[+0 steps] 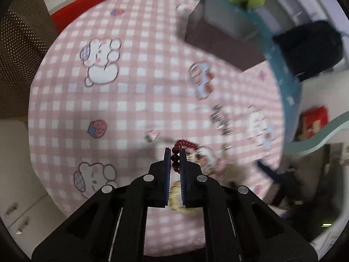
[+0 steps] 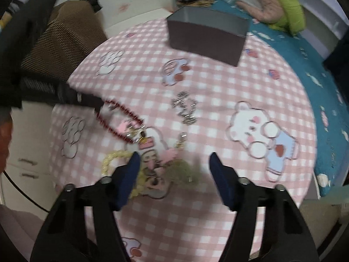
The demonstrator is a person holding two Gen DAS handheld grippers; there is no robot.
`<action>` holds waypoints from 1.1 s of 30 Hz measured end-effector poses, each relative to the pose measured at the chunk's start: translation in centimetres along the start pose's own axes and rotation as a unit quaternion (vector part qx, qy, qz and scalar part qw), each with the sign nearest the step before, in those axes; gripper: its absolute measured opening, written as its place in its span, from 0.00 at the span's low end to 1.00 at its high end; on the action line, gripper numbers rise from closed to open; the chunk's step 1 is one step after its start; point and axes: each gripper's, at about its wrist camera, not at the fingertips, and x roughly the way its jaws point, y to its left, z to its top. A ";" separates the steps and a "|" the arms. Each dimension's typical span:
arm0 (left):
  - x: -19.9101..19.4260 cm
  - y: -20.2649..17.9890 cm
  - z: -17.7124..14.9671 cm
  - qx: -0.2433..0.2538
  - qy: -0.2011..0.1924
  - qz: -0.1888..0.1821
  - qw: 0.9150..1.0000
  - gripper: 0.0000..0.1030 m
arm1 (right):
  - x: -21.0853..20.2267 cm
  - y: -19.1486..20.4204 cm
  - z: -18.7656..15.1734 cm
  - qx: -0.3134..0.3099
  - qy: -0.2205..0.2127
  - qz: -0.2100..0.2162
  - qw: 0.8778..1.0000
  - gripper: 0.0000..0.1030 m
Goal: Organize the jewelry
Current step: 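Grasp the dark red bead bracelet with the left gripper while the right gripper grasps the yellow bead bracelet, then carry both bracelets over the grey tin box and lower them inside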
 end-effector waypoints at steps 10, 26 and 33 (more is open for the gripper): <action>-4.7 -1.0 -2.0 -0.020 -0.047 -0.056 0.997 0.07 | 3.0 4.1 0.1 -0.113 0.022 0.041 0.992 0.45; -5.3 -0.2 -1.8 -0.009 -0.056 -0.013 0.998 0.07 | 5.5 3.0 2.0 -0.096 0.042 0.051 0.993 0.08; -5.3 -0.6 -1.1 0.003 -0.063 0.010 0.998 0.07 | 2.7 3.3 2.3 -0.083 0.009 0.066 0.994 0.08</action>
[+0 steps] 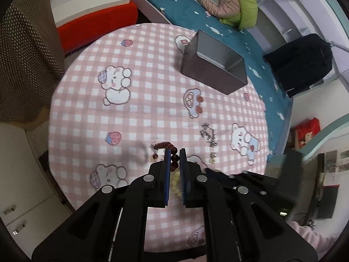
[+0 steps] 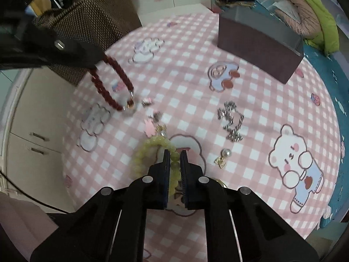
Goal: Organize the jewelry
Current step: 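Carry both bracelets over the grey tin box and lower them inside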
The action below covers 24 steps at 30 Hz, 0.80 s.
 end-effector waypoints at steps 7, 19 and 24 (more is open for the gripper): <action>-0.9 -0.5 1.2 0.015 -0.019 -0.014 1.000 0.07 | -3.5 -0.5 2.1 0.006 -0.044 -0.013 0.999 0.08; -3.3 -3.5 5.6 0.080 -0.079 -0.052 0.992 0.07 | -7.5 -2.8 6.8 0.016 -0.124 -0.087 0.988 0.08; -2.8 -5.5 7.6 0.106 -0.099 -0.078 0.986 0.07 | -8.3 -4.7 8.3 0.024 -0.150 -0.112 0.982 0.08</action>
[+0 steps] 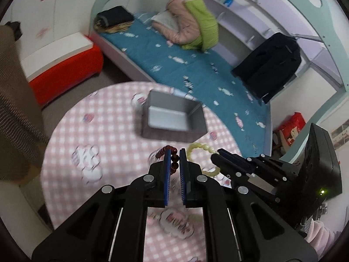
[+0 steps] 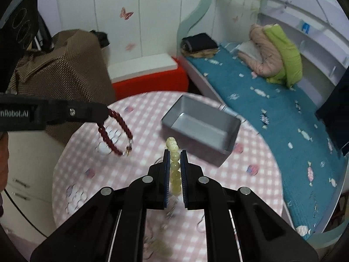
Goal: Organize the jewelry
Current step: 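Carry both bracelets over the grey tin box and lower them inside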
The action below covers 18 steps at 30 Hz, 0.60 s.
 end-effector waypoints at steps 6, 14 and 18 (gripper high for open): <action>2.7 -1.4 2.4 0.005 -0.028 -0.029 0.999 0.07 | 1.0 -2.7 1.5 0.013 -0.020 -0.011 1.000 0.08; 8.4 -1.0 4.6 -0.037 -0.044 -0.042 0.997 0.07 | 3.5 -6.3 2.6 0.037 -0.028 -0.018 0.999 0.08; 11.2 -0.3 4.8 -0.051 -0.030 -0.038 0.998 0.07 | 4.9 -7.5 2.6 0.051 -0.026 -0.021 0.998 0.08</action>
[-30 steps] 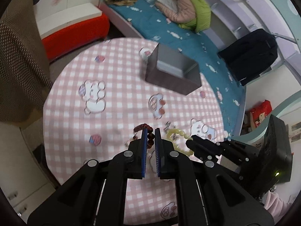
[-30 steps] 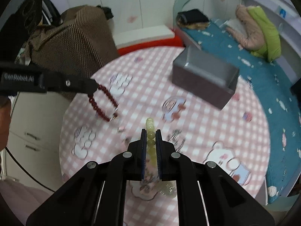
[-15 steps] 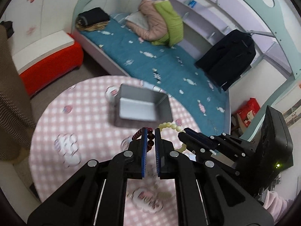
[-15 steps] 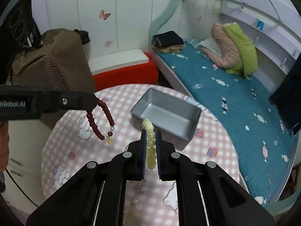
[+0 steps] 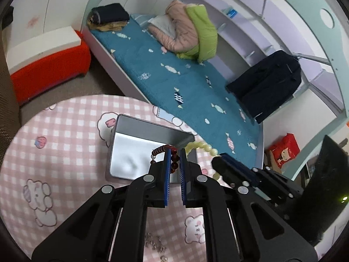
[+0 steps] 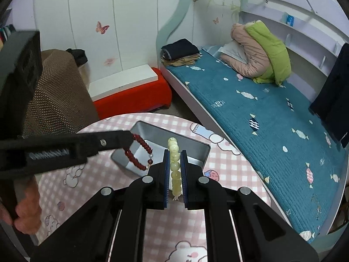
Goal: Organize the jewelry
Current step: 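Carry both bracelets over the grey tin box and lower them inside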
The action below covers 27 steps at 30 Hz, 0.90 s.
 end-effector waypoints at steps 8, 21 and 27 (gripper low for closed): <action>4.2 1.8 -0.1 0.001 0.035 0.048 0.998 0.08 | 2.2 -0.6 0.0 0.023 0.019 0.008 1.000 0.08; 1.2 2.5 0.2 0.018 0.034 0.085 0.996 0.21 | 3.3 1.5 1.2 0.010 0.039 0.061 0.997 0.08; -1.4 3.5 -0.1 0.015 0.018 0.110 0.994 0.28 | 4.3 2.3 1.8 0.028 0.055 0.118 0.991 0.08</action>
